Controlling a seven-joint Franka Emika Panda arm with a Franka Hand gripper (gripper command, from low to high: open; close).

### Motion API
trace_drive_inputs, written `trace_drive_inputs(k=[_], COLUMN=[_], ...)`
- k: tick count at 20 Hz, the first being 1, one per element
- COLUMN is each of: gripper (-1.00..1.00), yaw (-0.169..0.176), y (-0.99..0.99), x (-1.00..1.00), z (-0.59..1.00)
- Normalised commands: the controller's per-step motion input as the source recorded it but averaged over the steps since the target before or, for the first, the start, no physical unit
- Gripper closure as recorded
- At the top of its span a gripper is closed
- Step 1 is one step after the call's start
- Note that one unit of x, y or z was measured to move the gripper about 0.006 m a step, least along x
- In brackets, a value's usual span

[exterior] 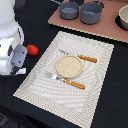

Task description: Place the pan onto the stove and place the fish and sausage into the pan.

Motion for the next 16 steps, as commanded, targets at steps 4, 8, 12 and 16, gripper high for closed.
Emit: trace_drive_inputs(k=[4,8,12,16], gripper=[-1.0,-1.0,-1.0,-1.0], yaw=[0.001,0.004,0.007,0.002], y=[0.0,0.0,-0.03,-0.03], x=[0.2,0.18,0.1,0.05], z=[-0.19,-0.17,-0.22,-0.14])
